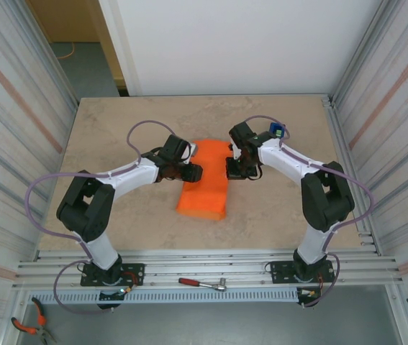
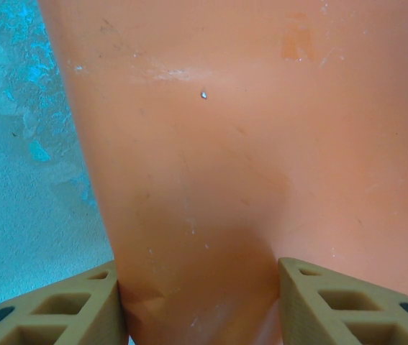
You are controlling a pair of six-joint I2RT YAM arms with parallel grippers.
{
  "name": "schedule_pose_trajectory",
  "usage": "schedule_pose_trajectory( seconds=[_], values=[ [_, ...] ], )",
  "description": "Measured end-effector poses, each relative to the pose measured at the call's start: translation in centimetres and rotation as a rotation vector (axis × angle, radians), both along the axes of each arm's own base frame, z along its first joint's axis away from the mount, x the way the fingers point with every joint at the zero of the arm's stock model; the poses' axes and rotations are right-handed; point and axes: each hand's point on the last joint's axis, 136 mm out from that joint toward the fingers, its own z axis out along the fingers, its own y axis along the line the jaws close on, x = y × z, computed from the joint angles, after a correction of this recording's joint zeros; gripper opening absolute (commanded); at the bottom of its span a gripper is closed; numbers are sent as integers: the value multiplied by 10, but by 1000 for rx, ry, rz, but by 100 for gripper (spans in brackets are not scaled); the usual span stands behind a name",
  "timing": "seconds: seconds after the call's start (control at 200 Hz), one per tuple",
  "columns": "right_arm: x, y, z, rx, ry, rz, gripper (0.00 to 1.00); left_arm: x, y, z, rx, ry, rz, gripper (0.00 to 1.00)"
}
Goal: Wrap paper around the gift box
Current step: Wrap the gift box with the wrapping paper.
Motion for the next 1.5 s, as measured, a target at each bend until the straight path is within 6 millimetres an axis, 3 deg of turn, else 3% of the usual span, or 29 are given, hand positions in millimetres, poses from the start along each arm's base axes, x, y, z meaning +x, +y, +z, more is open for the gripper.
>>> schedule_pose_trajectory(
  seconds=[0.381, 0.757, 1.057, 1.298, 1.503],
  values=[
    [1, 3, -9, 4, 20, -6, 0, 0, 0, 0, 0, 0, 0, 51],
    [-9, 2, -36, 221, 82, -202, 0, 0, 0, 0, 0, 0, 0, 51],
    [-9, 5, -36, 296, 91, -261, 0, 0, 0, 1, -2, -3, -1, 51],
    [-6, 10, -36, 323, 103, -232, 0, -3, 4, 5, 0, 9, 19, 57],
    [20, 25, -21, 361, 47, -165, 0, -16, 29, 12, -5, 82, 74, 66]
  ],
)
